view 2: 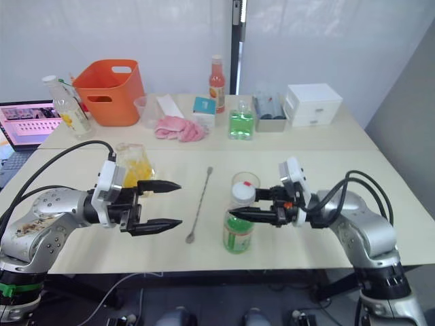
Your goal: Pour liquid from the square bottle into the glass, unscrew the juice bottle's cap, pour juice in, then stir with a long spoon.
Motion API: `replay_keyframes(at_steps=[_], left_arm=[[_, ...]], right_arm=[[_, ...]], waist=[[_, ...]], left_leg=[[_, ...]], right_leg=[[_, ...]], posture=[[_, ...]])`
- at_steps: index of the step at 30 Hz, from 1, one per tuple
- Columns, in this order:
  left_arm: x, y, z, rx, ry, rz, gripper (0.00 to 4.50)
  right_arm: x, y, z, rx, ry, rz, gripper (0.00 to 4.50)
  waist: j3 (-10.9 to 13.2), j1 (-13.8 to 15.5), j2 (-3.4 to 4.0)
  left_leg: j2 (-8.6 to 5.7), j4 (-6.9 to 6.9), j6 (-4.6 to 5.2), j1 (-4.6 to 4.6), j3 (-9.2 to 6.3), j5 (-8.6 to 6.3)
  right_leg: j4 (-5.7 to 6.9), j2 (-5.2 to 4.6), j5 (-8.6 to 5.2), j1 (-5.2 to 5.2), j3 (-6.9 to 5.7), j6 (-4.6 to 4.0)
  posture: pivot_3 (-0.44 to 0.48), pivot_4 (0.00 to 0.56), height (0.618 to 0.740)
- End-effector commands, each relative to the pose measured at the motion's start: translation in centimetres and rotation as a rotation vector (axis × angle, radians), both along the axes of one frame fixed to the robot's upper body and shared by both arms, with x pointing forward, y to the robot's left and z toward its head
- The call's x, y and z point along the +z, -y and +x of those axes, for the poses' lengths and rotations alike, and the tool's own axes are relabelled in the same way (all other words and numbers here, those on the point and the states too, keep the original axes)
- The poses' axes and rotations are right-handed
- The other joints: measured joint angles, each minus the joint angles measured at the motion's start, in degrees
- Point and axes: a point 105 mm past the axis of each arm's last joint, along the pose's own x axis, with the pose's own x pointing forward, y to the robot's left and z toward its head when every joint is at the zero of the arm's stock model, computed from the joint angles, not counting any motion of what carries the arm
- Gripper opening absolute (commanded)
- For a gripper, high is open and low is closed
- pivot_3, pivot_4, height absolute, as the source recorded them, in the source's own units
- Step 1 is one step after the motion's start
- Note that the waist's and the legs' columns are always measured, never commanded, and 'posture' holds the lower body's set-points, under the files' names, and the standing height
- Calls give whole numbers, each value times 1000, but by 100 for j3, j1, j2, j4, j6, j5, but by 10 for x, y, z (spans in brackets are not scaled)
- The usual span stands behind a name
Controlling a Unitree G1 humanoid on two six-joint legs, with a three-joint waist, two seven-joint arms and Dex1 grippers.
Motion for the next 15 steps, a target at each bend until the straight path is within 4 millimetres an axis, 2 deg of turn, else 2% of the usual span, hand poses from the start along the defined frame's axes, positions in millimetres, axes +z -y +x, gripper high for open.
replay_keyframes(at_steps=[1, 6, 15], left_arm=[[8, 2, 0, -16, 53, -6, 4500], [5, 6, 2, -39, 67, 2, 4500], [4, 9, 6, -71, 70, 3, 4500]], right_arm=[[23, -5, -10, -162, 96, 57, 1539], [15, -14, -10, -475, 108, 27, 1539], [-8, -9, -7, -680, 25, 0, 1539]], waist=[[0, -1, 0], [0, -5, 0], [-1, -3, -1]], left_leg=[[0, 0, -1, -2, 0, 0], [-1, 0, -6, -1, 1, 4], [-3, 1, -6, 0, -2, 4]], right_leg=[[1, 0, 0, -3, 0, 0], [7, 0, -1, -4, 1, -1], [3, 0, -1, 1, 0, -1]], posture=[[0, 150, 715], [0, 150, 715], [0, 150, 715]])
